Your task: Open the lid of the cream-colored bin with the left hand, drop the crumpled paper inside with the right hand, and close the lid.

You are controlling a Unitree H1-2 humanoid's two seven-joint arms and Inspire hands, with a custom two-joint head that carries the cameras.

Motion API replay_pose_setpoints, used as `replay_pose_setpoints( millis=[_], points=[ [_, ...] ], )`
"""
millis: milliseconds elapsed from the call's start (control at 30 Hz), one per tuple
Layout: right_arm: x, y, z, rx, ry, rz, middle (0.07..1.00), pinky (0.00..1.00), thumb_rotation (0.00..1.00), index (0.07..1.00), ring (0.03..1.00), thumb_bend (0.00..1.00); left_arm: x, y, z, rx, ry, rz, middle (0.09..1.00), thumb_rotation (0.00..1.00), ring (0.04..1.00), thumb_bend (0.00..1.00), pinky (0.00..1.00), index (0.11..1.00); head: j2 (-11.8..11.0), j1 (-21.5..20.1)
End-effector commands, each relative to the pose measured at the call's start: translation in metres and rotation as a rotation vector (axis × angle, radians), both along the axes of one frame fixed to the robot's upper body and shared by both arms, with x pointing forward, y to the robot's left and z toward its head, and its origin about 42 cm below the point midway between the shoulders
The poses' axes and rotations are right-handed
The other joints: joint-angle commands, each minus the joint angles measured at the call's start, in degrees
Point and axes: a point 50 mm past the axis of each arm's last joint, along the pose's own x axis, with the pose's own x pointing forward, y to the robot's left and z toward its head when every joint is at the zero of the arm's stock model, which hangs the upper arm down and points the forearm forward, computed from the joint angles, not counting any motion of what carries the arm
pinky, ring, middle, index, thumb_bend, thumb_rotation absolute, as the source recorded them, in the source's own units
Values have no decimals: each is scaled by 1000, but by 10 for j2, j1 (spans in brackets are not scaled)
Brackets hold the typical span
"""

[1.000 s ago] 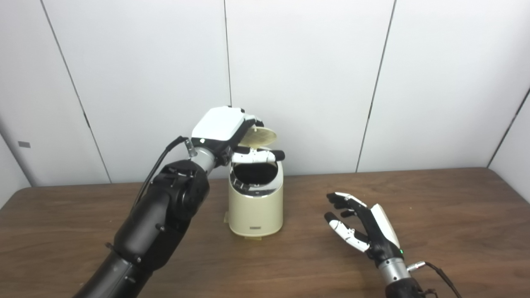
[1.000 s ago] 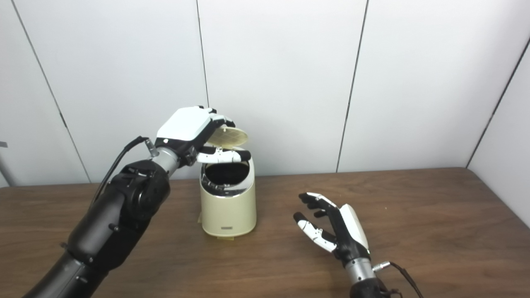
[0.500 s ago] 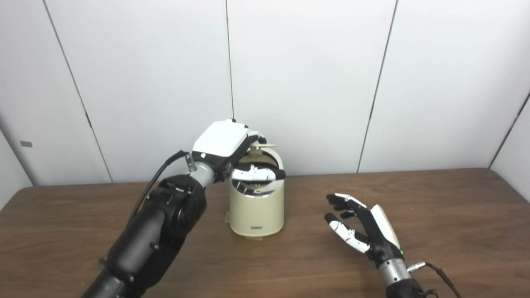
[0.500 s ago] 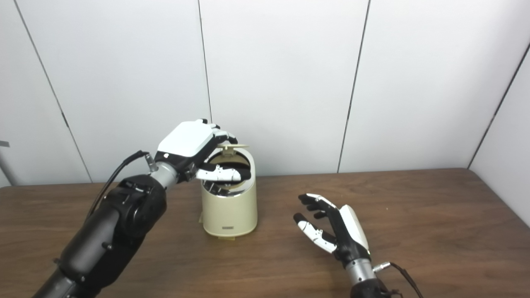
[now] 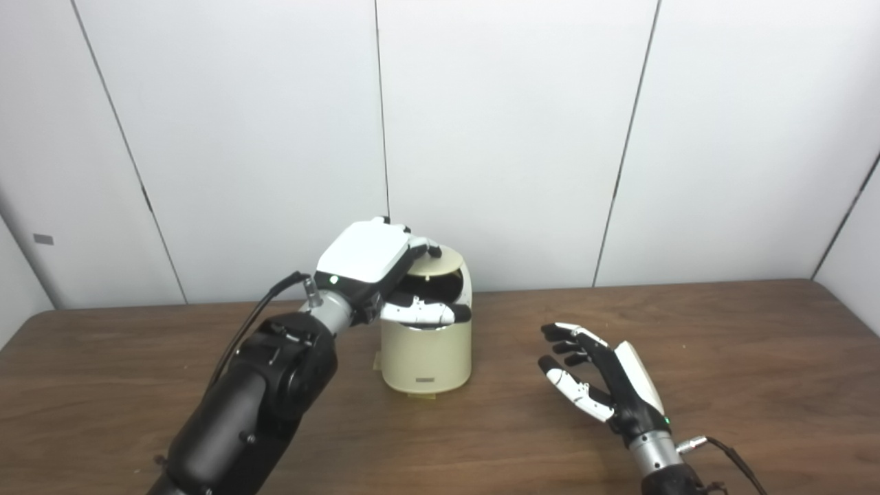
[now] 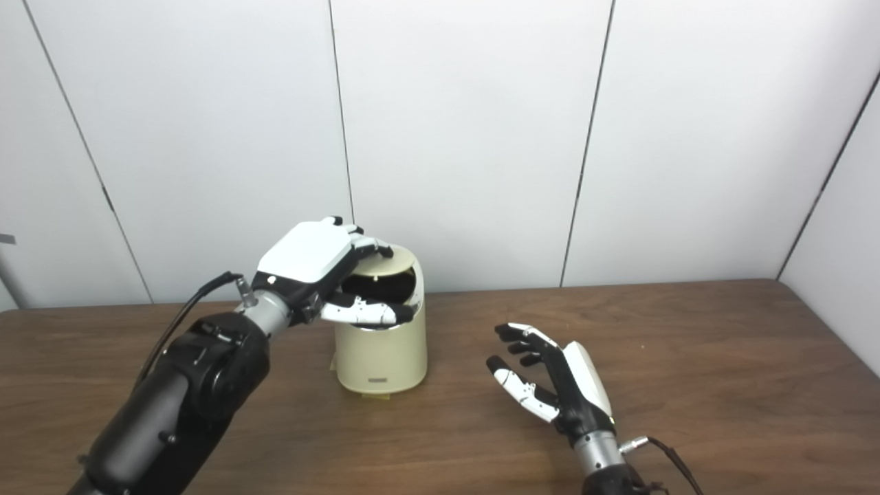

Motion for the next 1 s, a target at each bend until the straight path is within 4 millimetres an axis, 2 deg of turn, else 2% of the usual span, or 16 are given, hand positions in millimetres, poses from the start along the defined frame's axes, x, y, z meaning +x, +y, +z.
replay_pose_setpoints(
  millis=[0,167,533,800,867,967],
  points=[
    [8,-1,21,4,-75,1,754,627,720,758,712,266,-5,2,8,35,-78,-11,836,1000,937,935,1000,834,1,0],
    [8,0,22,1,-72,-1,754,627,745,758,712,262,-15,4,-8,81,-83,-7,842,1000,949,942,1000,841,3,0],
    [8,2,25,9,-62,-7,755,634,726,758,718,272,-21,8,-18,119,-98,-25,835,1000,933,921,1000,829,4,-1],
    [7,2,26,16,-63,-7,755,630,706,756,716,271,-27,11,-35,165,-98,-29,827,1000,911,907,1000,814,10,-1],
    [6,2,27,12,-68,-5,756,638,705,757,726,266,-29,10,-40,201,-125,-43,823,1000,906,921,1000,810,10,0],
    [6,3,28,3,-67,-6,754,638,707,757,726,263,-39,7,-62,370,-207,-144,796,1000,881,906,1000,785,12,2]
  ],
)
